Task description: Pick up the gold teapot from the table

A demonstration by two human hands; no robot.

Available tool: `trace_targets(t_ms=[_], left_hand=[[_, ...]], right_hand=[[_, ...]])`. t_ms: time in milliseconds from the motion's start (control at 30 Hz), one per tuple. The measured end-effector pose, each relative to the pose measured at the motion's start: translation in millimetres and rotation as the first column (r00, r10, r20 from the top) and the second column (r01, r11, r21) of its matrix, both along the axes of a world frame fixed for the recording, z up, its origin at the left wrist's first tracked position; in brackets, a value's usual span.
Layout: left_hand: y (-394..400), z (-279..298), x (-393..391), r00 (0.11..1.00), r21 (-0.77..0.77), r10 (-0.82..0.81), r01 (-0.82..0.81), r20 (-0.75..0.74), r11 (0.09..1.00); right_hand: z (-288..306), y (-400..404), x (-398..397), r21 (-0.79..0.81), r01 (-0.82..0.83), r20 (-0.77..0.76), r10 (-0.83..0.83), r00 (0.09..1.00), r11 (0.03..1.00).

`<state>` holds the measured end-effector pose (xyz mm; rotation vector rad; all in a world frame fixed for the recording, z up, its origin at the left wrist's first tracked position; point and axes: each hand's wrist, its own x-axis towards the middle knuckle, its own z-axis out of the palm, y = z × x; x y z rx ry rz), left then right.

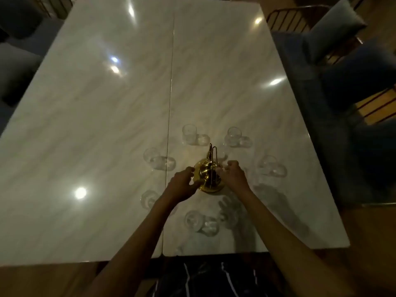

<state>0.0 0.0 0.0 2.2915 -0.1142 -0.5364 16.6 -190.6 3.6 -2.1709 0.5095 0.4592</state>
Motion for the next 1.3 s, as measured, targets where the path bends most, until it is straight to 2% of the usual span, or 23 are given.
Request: trace_targets(t_ms=[133,233,400,633,967,1133,1300], left_hand=[[-20.1,-6.6,3.7,0.996,0.029,0.069,-0.068,-0.056,0.997],[-31.8,-15.1,6.3,0.989,0.038,0.123,-0.120,-0.087,0.992],[-46.1,-25.9,1.4,0.969,0.057,0.224,-0.219,-0.102,0.974],[-66.4,-38.6,-12.0,0.922,0.075,0.352,-0.344,-0.162,0.936],[-76.8,-34.7,-40.5,0.899,0.063,0.409,-0.404,-0.156,0.913],[-75.7,-31.7,-51.0,0.909,0.044,0.405,-0.403,-0.098,0.914],[-72.9,-22.4,-54.8,0.944,-0.008,0.331,-0.331,-0.008,0.944]], right_hand=[[-7.8,-0.1,17.6,0.175,0.015,-0.098,0.003,0.995,0.984],[-15.1,-0.8,30.7,0.277,-0.024,-0.145,0.067,0.987,0.961],[-26.1,-2.5,43.6,0.444,0.055,-0.242,0.060,0.968,0.895],[-47.2,7.5,55.3,0.467,0.119,-0.238,-0.005,0.971,0.876],[-51.9,-1.2,53.9,0.392,-0.040,-0.089,0.082,0.993,0.919],[-27.4,-16.5,51.9,0.379,-0.107,0.013,0.110,0.994,0.919],[18.3,-15.8,52.2,0.289,-0.213,0.192,0.161,0.968,0.933]])
